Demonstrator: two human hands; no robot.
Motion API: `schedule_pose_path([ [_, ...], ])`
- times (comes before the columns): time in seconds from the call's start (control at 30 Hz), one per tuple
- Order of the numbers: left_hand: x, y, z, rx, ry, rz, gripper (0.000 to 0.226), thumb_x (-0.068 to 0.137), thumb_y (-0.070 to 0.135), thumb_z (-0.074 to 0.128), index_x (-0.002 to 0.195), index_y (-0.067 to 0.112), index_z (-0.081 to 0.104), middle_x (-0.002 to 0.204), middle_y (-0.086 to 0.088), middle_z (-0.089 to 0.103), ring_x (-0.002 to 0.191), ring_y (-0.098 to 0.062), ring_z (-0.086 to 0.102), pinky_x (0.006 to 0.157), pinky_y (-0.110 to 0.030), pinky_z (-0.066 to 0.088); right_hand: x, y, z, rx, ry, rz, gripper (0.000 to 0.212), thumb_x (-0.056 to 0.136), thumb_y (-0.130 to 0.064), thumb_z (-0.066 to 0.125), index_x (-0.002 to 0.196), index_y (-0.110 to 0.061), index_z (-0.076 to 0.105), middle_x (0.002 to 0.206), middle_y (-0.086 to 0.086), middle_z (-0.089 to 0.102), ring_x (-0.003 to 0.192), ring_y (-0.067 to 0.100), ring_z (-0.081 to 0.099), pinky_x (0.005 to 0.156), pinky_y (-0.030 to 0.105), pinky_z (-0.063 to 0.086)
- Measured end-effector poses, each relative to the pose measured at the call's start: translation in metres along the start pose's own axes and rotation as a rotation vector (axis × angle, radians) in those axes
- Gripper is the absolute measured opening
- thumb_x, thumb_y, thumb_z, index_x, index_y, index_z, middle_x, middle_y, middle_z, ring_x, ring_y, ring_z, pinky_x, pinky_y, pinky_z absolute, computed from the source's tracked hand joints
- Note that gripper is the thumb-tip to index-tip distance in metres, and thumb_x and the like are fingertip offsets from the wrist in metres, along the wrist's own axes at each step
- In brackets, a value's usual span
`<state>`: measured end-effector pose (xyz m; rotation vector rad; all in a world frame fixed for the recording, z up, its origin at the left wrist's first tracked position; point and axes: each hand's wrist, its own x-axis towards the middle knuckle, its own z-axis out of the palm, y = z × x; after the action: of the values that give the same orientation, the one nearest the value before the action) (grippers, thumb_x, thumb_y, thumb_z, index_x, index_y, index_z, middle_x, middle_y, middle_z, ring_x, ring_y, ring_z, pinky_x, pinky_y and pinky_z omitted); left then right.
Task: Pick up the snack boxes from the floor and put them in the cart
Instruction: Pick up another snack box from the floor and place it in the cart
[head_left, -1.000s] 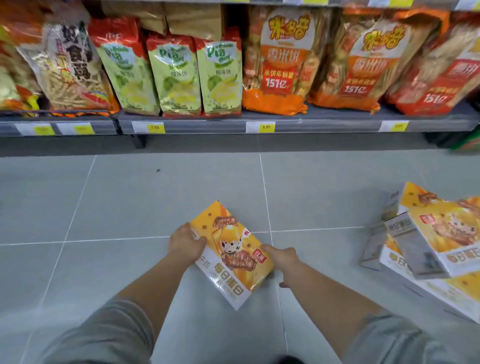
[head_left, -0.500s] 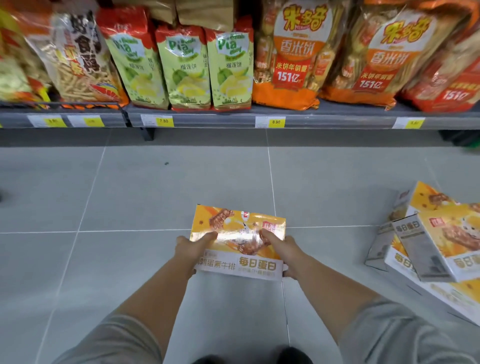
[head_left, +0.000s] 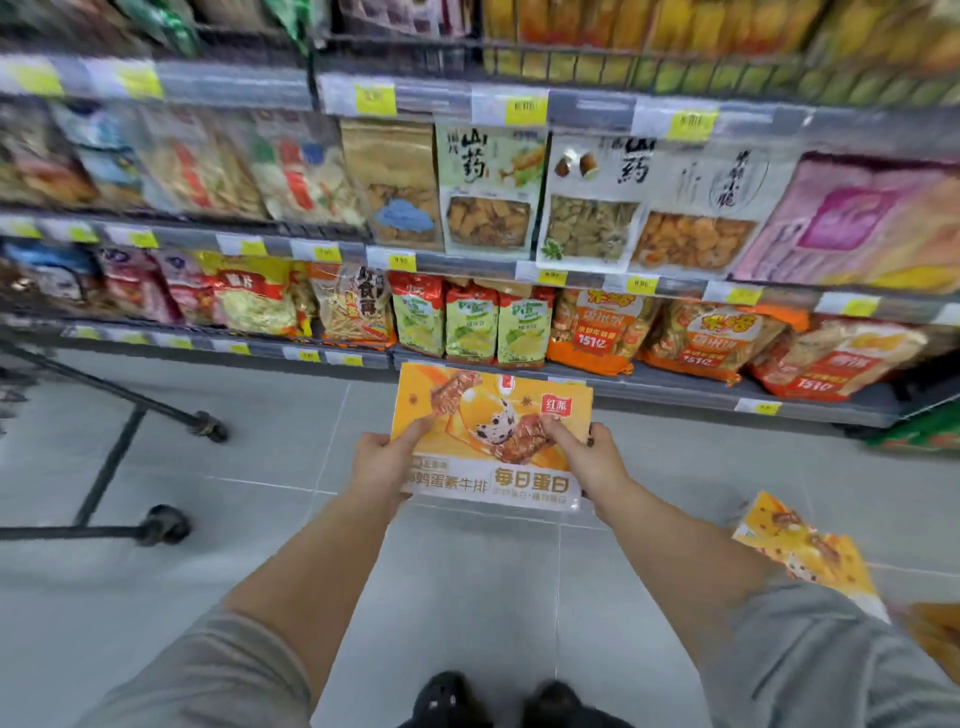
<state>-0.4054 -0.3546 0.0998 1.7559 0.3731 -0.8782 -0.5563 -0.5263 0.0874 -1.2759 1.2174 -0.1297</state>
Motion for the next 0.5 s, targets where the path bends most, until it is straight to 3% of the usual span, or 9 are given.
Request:
schedule_pose_path([
  [0.13,-0.080,0.066,-0.034,-0.094,0.005,0.014,0.057,0.076,0.038,0.078,0.110,0.011,0.041,0.092,-0.011,0.060,0.081,-0.030,0.065,0.088,-0.053,0.055,-0.072,-0.090,-0.006,-0.026,-0.057,-0.120,0.054,0.079,-0.048,0.072,0.120,-0.018,0.054,0.110,-0.004,0.064,0.101,0.018,0.060,0.089,0.032,0.045],
  [0.23,-0.135,0.119,-0.058,-0.164,0.016,0.072,0.063,0.071,0.037,0.082,0.114,0.009,0.046,0.096,-0.012,0.066,0.079,-0.029,0.068,0.083,-0.048,0.055,-0.115,-0.156,-0.006,-0.057,-0.091,-0.223,0.036,0.081,-0.039,0.073,0.107,-0.022,0.057,0.107,-0.002,0.065,0.098,0.019,0.061,0.088,0.032,0.047],
  [0.37,-0.190,0.178,-0.094,-0.225,-0.002,0.148,0.096,0.042,0.055,0.087,0.124,0.021,0.049,0.110,-0.006,0.068,0.095,-0.031,0.070,0.083,-0.055,0.056,-0.165,-0.235,-0.002,-0.084,-0.130,-0.372,0.032,0.082,-0.032,0.074,0.104,-0.023,0.053,0.107,0.002,0.065,0.092,0.019,0.061,0.085,0.034,0.048],
  [0.5,-0.208,0.210,-0.132,-0.279,0.015,0.230,0.119,0.028,0.064,0.087,0.133,0.029,0.043,0.126,-0.006,0.062,0.106,-0.034,0.065,0.083,-0.056,0.055,-0.204,-0.295,0.009,-0.122,-0.184,-0.513,0.029,0.084,-0.033,0.071,0.103,-0.026,0.050,0.093,-0.011,0.060,0.092,0.015,0.057,0.084,0.031,0.041],
])
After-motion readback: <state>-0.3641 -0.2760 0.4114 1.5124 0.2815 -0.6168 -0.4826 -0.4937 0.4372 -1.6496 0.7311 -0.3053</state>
